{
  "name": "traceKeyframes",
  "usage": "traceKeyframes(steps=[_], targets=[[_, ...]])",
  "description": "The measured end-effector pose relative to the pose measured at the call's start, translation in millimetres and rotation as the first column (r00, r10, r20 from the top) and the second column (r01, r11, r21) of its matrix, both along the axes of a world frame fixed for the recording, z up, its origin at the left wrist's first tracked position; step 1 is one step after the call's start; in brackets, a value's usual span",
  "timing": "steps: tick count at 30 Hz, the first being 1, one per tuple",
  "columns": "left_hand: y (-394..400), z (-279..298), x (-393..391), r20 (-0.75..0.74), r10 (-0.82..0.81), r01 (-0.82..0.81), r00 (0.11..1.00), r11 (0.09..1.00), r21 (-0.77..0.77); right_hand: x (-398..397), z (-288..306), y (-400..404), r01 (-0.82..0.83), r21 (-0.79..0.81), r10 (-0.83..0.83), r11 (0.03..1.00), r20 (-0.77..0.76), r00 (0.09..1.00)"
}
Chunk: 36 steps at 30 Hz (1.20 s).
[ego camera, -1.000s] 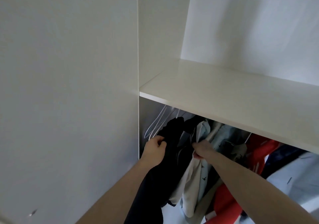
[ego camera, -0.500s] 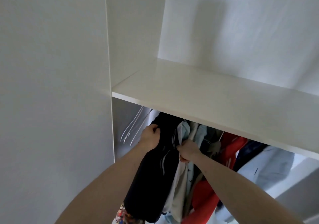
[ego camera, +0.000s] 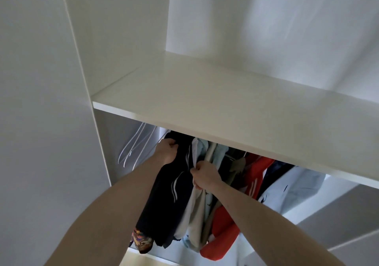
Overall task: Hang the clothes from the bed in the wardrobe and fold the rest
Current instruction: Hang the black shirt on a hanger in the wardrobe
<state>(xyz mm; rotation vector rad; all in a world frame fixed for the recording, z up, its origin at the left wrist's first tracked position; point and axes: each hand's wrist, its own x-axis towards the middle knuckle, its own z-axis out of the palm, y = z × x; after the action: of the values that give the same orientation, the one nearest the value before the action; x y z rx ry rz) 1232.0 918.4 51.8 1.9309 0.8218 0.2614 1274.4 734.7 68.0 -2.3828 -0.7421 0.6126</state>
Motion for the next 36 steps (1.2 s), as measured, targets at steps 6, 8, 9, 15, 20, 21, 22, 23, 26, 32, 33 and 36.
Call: traceKeyframes(steps=[6,8,9,15,20,21,22,23,26,32,33,36], targets=[[-13,-7,-10,0.017,-0.007,0.007,1.000,0.999,0.037,1,-9,-2,-0.012,0.012,0.012,1.000,0.048,0.999],[-15,-13,-22,0.015,-0.019,0.018,1.000,0.999,0.049,1,-13,-2,-0.021,0.017,0.020,1.000,0.060,0.998],[-13,-16,-30,0.017,0.002,-0.003,1.000,0.998,0.061,0,-15,-1,-0.017,0.024,0.016,1.000,0.058,0.998],[26,-21,-72,-0.082,0.288,-0.254,0.954,0.924,0.287,-4,-18,5,0.013,0.074,-0.013,0.997,-0.001,1.000],[45,-21,-69,-0.273,0.198,-0.160,0.941,0.975,0.156,-9,-21,7,0.022,0.116,-0.021,0.993,-0.012,1.000],[46,-22,-68,-0.261,0.207,-0.171,0.943,0.973,0.155,-10,-22,7,0.028,0.124,-0.026,0.992,-0.019,0.999],[46,-23,-67,-0.247,0.217,-0.173,0.944,0.967,0.185,-10,-23,7,0.032,0.129,-0.029,0.991,-0.026,0.999],[45,-22,-67,-0.235,0.228,-0.173,0.945,0.957,0.233,-10,-24,6,0.035,0.133,-0.031,0.991,-0.035,0.999],[42,-18,-73,-0.163,0.269,-0.204,0.949,0.921,0.332,-8,-25,6,0.035,0.150,-0.026,0.988,-0.063,0.998],[35,-14,-94,0.051,0.298,-0.302,0.953,0.934,0.191,-13,-28,9,0.044,0.176,-0.026,0.983,-0.104,0.994],[32,-14,-100,0.067,0.305,-0.312,0.950,0.935,0.167,-14,-28,9,0.042,0.180,-0.024,0.983,-0.104,0.994],[20,-20,-121,0.039,0.309,-0.310,0.950,0.928,0.205,-21,-30,9,0.048,0.195,-0.029,0.980,-0.098,0.995]])
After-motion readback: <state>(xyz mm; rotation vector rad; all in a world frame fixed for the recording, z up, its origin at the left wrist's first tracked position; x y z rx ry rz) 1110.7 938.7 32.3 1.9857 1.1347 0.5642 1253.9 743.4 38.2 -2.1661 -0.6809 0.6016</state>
